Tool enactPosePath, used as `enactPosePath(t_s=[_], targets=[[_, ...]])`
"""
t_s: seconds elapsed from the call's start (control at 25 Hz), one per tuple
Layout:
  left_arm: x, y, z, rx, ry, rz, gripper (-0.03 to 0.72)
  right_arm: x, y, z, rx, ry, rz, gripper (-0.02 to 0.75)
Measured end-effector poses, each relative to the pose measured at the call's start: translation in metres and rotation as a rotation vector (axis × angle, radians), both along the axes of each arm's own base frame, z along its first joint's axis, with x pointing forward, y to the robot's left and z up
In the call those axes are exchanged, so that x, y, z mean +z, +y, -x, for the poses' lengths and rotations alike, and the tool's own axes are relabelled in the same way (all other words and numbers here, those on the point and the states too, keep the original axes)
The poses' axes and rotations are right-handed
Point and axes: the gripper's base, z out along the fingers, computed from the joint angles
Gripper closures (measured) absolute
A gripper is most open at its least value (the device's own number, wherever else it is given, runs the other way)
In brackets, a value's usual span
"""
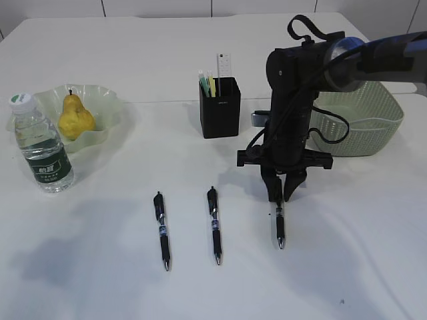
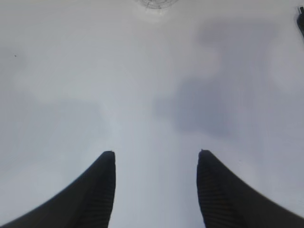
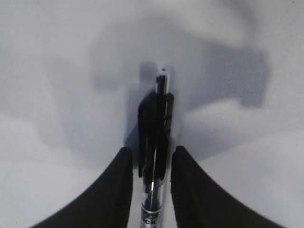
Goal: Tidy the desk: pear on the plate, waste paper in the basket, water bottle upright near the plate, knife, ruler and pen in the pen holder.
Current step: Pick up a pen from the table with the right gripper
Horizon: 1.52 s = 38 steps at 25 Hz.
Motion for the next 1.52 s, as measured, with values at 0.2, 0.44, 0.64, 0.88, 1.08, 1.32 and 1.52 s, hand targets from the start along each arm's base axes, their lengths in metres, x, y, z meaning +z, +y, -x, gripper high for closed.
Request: enactPosePath(t_s=[0.2, 0.44, 0.64, 0.88, 1.08, 1.32, 1.52], targets=[[0.0, 0.0, 0.0, 0.0, 0.0, 0.0, 0.304, 0.0, 0.0, 0.0, 0.0, 0.0, 0.0, 0.503], [0.0, 0.0, 0.0, 0.0, 0.0, 0.0, 0.304, 0.0, 0.0, 0.0, 0.0, 0.0, 0.0, 0.55], [0.0, 0.0, 0.0, 0.0, 0.0, 0.0, 0.304, 0.0, 0.0, 0.0, 0.0, 0.0, 0.0, 0.613], [0.0, -0.0001, 0.0, 0.0, 0.0, 0.002, 0.305, 0.0001, -0.0006, -0.0003, 0.003, -0.003, 0.007, 0.614], [0.0, -0.0002, 0.0, 0.001, 0.0, 0.003, 0.304, -0.0013, -0.0005, -0.0006, 0.003, -0.001, 0.008, 0.614], [0.0, -0.0002, 0.0, 0.001, 0.0, 0.003, 0.305, -0.0018, -0.0004, -0.0011, 0.004, 0.004, 0.009, 0.614], [0.0, -0.0002, 0.0, 0.001, 0.0, 0.004, 0.304, -0.0018, -0.0004, -0.0011, 0.004, 0.004, 0.009, 0.614]])
